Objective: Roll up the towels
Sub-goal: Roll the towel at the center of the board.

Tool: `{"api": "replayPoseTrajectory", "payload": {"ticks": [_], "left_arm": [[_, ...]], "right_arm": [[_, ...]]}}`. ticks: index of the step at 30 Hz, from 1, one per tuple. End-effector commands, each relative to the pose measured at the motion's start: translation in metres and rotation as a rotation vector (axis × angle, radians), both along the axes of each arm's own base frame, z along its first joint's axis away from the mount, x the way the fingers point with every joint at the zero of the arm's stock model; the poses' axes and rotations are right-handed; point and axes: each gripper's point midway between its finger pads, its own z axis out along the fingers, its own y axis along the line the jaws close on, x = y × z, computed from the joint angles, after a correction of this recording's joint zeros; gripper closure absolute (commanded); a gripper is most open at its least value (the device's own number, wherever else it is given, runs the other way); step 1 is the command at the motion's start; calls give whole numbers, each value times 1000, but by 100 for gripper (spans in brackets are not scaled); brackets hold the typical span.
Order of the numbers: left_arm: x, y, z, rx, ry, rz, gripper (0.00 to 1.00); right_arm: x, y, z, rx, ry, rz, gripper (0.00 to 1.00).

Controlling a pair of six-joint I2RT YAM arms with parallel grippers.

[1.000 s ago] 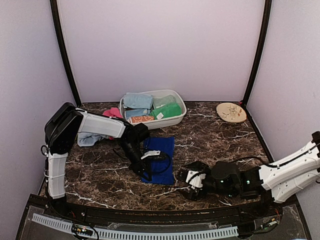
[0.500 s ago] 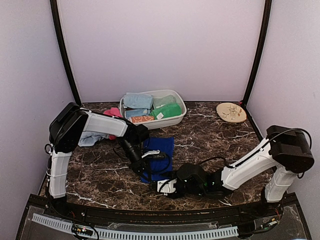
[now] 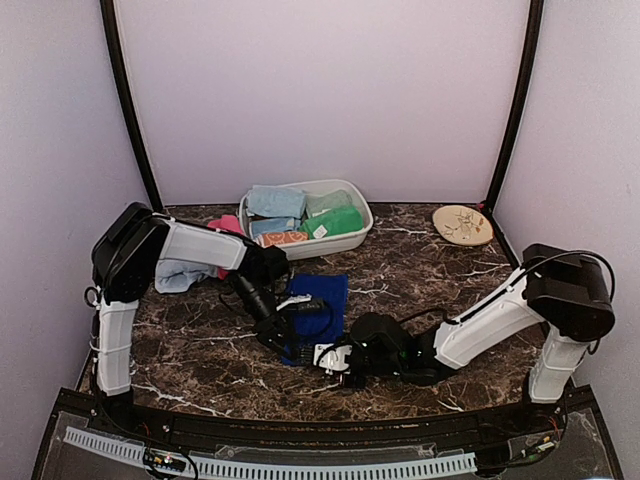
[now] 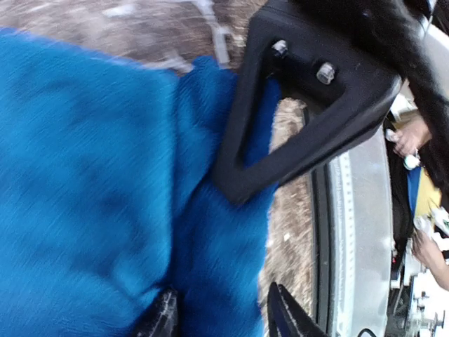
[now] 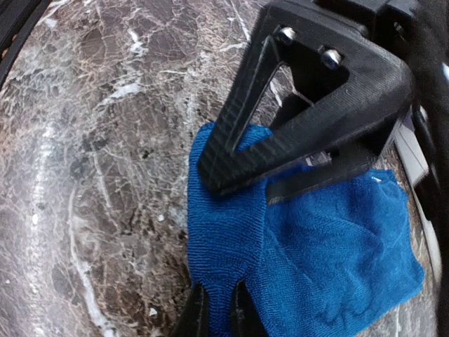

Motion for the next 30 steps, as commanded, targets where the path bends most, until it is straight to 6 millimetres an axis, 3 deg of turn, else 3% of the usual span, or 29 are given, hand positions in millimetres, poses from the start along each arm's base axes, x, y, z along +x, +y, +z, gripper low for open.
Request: {"api": "replayPoseTrajectory", "payload": {"ticks": [1, 2, 4, 8, 11, 14, 17, 20, 24, 30], "left_arm": [[39, 31, 26, -43, -146, 137, 52], [47, 38, 31, -55, -188, 173, 46], [54, 50, 39, -62, -275, 198, 42], [54, 66, 51, -43, -431, 168, 43], [48, 67, 66, -89, -498, 141, 43], [30, 59, 68, -105, -560, 60, 44], [1, 41, 51, -69, -657, -72, 44], [-12, 22, 38, -67, -752, -152, 44], [0, 3, 32, -52, -880, -171, 45], [11, -11, 32, -82, -970, -166, 46]], "right_arm": [[4, -4, 8, 51, 188, -59, 100], [5, -6, 9, 62, 231, -70, 100], [8, -8, 12, 78, 307, -88, 100], [14, -10, 19, 114, 526, -107, 100], [19, -12, 24, 153, 697, -126, 100], [22, -13, 22, 144, 840, -129, 100], [23, -7, 23, 147, 969, -124, 100], [23, -1, 22, 144, 1086, -123, 100], [24, 4, 18, 124, 1195, -141, 100], [26, 2, 5, 106, 1299, -196, 100]]}}
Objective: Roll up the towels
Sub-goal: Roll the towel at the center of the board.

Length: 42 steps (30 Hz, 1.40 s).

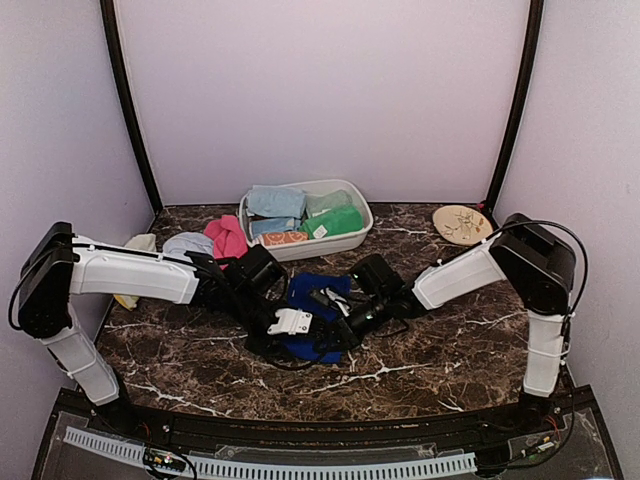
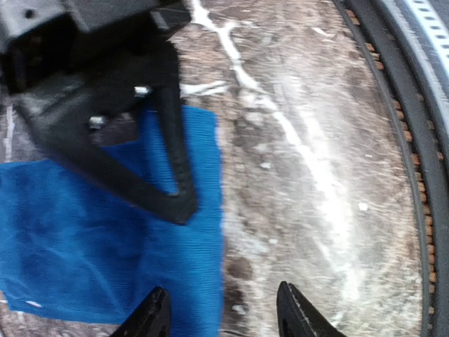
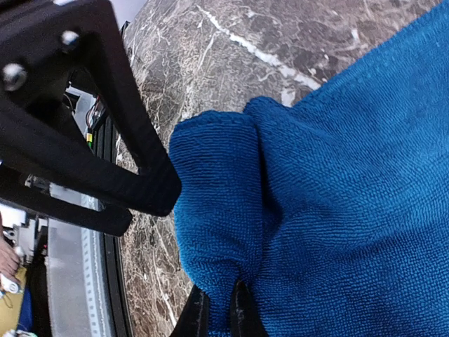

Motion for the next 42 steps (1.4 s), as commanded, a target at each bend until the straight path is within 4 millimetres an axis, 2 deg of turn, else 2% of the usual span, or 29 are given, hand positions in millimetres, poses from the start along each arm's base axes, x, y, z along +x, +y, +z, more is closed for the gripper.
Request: {"api": "replayPoseTrajectory", "payload": {"ticks": [1, 3, 6, 10, 12, 14, 15, 16, 19, 22, 25, 28, 31, 35, 36, 37, 39, 42], "left_arm": [[19, -12, 3, -36, -121, 12, 46], [19, -13, 2, -38, -119, 8, 47], [16, -9, -11, -5, -97, -4, 48], [15, -5, -30, 43, -73, -3, 59], [15, -4, -35, 59, -62, 3, 68], [18, -5, -38, 68, -41, 19, 87], [20, -5, -39, 70, -24, 36, 98], [21, -5, -39, 69, 1, 52, 100], [19, -2, -36, 58, 120, 84, 100], [20, 3, -35, 55, 203, 108, 100], [21, 7, -34, 51, 320, 136, 100], [20, 11, -31, 50, 433, 152, 100], [13, 11, -27, 56, 530, 147, 100], [-3, 9, -15, 51, 661, 127, 100], [-7, 9, -13, 54, 692, 122, 100], [-11, 10, -12, 60, 724, 118, 100], [-20, 13, -10, 73, 790, 107, 100], [-23, 17, -18, 111, 813, 113, 100]], "right_arm": [[-4, -2, -4, -18, 141, -17, 100], [-2, -3, -6, -28, 157, -27, 100], [2, -4, -8, -36, 179, -52, 100], [6, -4, -5, -19, 205, -80, 100], [8, -3, -4, -11, 205, -87, 100], [9, -3, -4, -11, 204, -98, 100], [10, -3, -4, -11, 200, -105, 97], [11, -3, -3, -12, 190, -112, 94], [16, -3, 2, 6, 144, -128, 88], [23, -6, 10, 26, 69, -157, 75], [35, -13, 23, 50, -51, -211, 67], [53, -30, 36, 39, -216, -308, 58], [59, -51, 52, 40, -383, -361, 50], [49, -76, 77, 14, -700, -398, 37], [45, -81, 84, -1, -784, -405, 13], [42, -87, 89, -28, -853, -427, 2], [38, -99, 99, -51, -933, -486, 0], [44, -124, 114, -30, -915, -656, 0]]}}
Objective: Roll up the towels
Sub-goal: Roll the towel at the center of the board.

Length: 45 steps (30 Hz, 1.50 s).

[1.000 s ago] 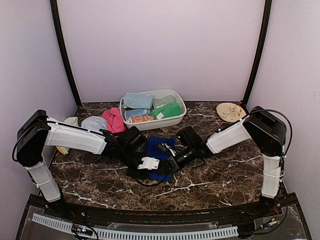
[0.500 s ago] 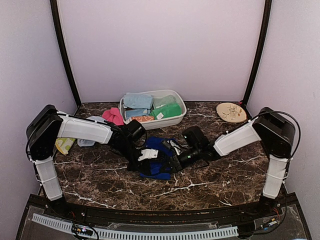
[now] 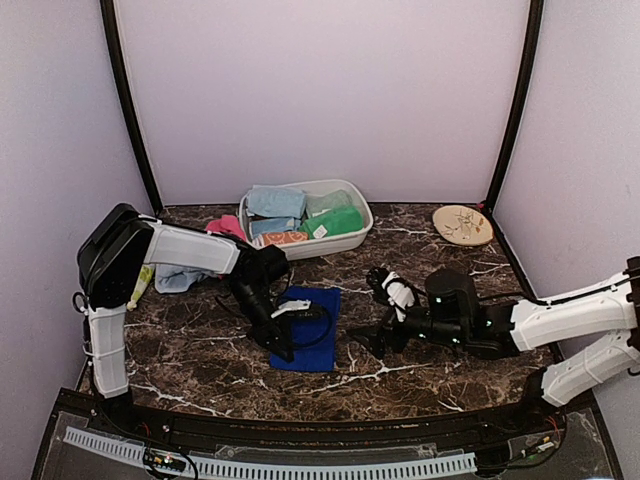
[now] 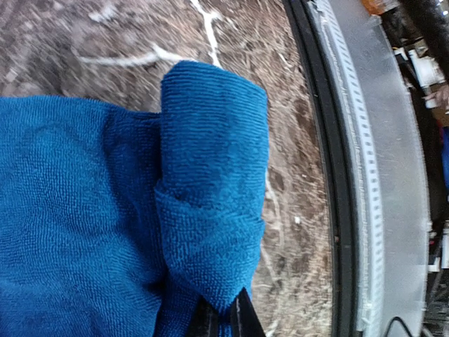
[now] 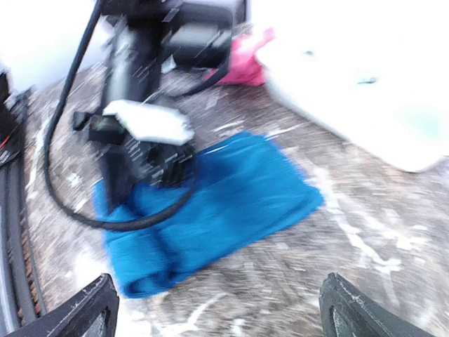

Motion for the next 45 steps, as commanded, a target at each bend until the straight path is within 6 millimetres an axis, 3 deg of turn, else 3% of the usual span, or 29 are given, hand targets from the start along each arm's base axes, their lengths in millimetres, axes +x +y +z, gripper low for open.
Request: {"api": "replayPoseTrajectory", "payload": {"ticks": [1, 3, 4, 11, 14, 17, 23, 27, 40, 45], "left_arm": [[-23, 12, 2, 61, 148, -16, 100], [-18, 12, -5, 83, 138, -3, 100], [-16, 12, -7, 89, 142, 7, 100], [-5, 16, -22, 140, 150, 64, 100], [-2, 17, -28, 158, 159, 76, 100], [1, 18, -30, 160, 182, 92, 100], [4, 21, -30, 156, 217, 101, 100], [5, 22, -31, 152, 235, 104, 100], [5, 27, -34, 142, 248, 95, 96], [4, 30, -39, 155, 250, 90, 95]], "right_arm": [[33, -51, 25, 76, -132, -325, 0], [32, -66, 30, 179, -99, -369, 0], [26, -62, 33, 195, -107, -318, 0], [-35, 3, -5, -216, -358, 133, 0], [-66, 31, -11, -271, -494, 336, 1], [-82, 54, -18, -304, -576, 471, 10], [-87, 94, -43, -388, -651, 609, 27], [-86, 107, -64, -430, -653, 661, 34], [-45, 107, -107, -444, -513, 580, 55], [-41, 108, -94, -407, -535, 549, 55]]}}
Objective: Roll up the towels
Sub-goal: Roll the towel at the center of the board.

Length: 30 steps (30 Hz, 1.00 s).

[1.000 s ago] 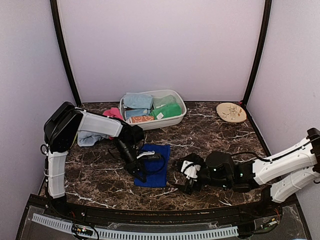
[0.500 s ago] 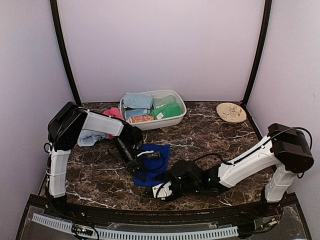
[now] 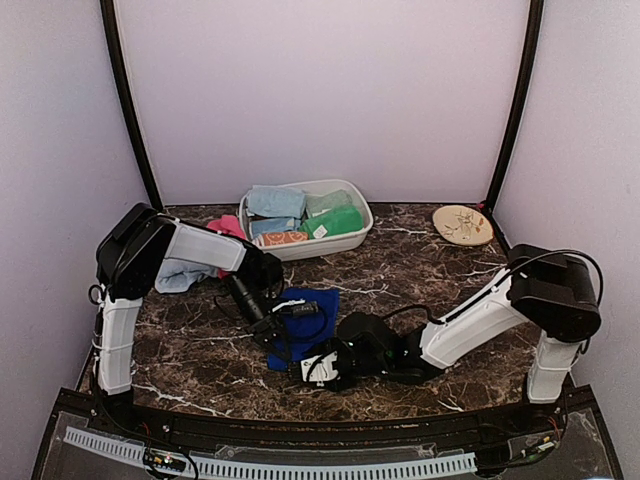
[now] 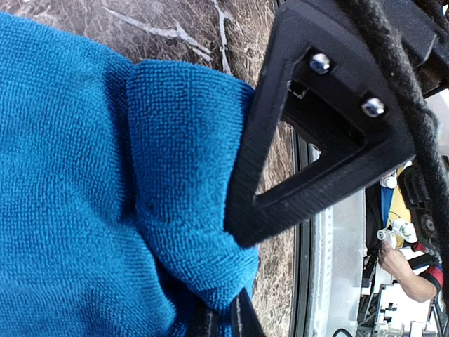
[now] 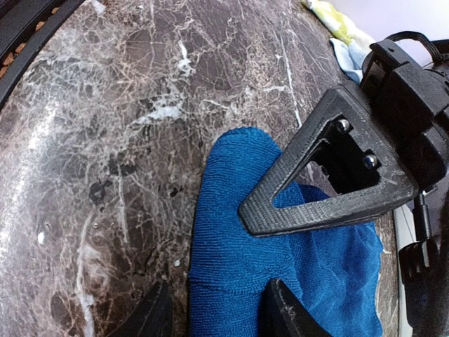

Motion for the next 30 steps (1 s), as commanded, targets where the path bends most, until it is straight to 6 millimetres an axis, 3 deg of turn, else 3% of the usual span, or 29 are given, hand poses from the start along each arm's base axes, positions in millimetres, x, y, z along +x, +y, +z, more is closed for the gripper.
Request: {"api": "replayPoseTrajectory", "payload": {"ticks": [1, 3, 8, 11, 14, 21, 26, 30], "left_arm": [[2, 19, -30, 104, -33, -41, 95], [3, 18, -29, 103, -33, -41, 95], [7, 16, -25, 90, -33, -30, 92], [10, 16, -19, 71, -26, -14, 78], [23, 20, 0, -7, -27, 57, 62], [48, 46, 37, -100, -190, 185, 60], [52, 73, 42, -42, -374, 194, 60], [52, 79, 51, -42, -523, 160, 60]], "right_arm": [[8, 1, 11, 51, 6, -35, 54], [9, -3, 11, 38, 13, -42, 53], [5, -13, -15, -30, 107, -45, 54], [6, -19, -29, -56, 182, -80, 60], [10, -25, -40, -85, 284, -133, 70], [14, -29, -46, -111, 510, -222, 84], [16, -29, -39, -106, 712, -254, 91], [13, -32, -36, -128, 905, -275, 95]]}}
